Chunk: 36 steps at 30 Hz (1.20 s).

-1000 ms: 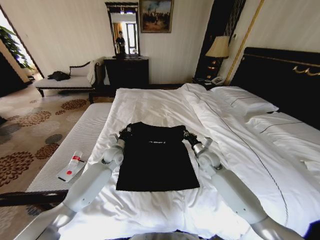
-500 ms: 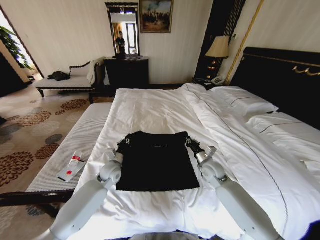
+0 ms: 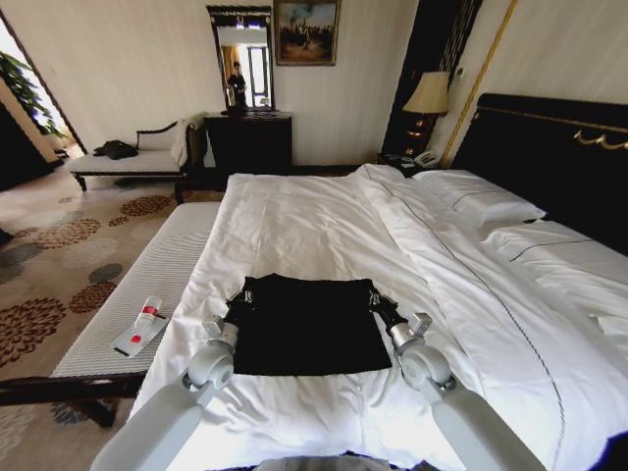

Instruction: Fold the clothes on the bed.

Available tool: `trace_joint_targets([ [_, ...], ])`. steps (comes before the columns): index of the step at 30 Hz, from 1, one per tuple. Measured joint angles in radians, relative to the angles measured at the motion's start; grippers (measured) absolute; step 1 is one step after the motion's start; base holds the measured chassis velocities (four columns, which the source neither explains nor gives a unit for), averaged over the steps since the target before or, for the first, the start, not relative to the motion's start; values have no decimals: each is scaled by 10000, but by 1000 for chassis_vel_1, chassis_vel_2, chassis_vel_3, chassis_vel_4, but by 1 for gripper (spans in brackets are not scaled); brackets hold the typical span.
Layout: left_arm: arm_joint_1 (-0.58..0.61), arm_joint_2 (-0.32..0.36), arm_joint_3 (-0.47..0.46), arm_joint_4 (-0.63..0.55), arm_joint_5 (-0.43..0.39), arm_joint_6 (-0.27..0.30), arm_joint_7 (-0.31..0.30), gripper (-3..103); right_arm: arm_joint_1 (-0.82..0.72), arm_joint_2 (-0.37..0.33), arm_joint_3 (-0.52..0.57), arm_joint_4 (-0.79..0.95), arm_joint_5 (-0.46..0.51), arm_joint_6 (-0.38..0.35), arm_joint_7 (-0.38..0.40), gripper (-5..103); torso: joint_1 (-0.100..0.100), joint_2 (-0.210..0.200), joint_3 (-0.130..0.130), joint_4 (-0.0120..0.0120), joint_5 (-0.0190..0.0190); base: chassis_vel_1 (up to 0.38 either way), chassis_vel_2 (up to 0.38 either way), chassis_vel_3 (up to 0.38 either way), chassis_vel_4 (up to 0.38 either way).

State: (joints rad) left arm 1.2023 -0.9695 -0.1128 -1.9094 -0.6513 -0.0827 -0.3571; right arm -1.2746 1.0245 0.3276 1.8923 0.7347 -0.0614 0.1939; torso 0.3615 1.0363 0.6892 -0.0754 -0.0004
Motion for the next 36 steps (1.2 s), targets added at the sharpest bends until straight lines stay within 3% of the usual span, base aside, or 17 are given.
trace_joint_targets([
  [6, 925, -362, -373, -51, 587, -170, 138, 0, -631, 283, 266, 308, -282, 65, -44, 0, -1, 0, 0, 0, -2, 0, 0, 0, 0],
  [15, 1271, -260, -589, -12, 878, -298, 213, 0, -1431, 459, 721, 675, -608, 249, -189, 0, 1, -1, 0, -2, -2, 0, 0, 0, 0],
  [36, 2363, -247, -508, -265, 1421, -436, 319, 0, -2155, 881, 677, 657, -1268, 676, -343, 0, 1, -1, 1, -2, -1, 0, 0, 0, 0],
])
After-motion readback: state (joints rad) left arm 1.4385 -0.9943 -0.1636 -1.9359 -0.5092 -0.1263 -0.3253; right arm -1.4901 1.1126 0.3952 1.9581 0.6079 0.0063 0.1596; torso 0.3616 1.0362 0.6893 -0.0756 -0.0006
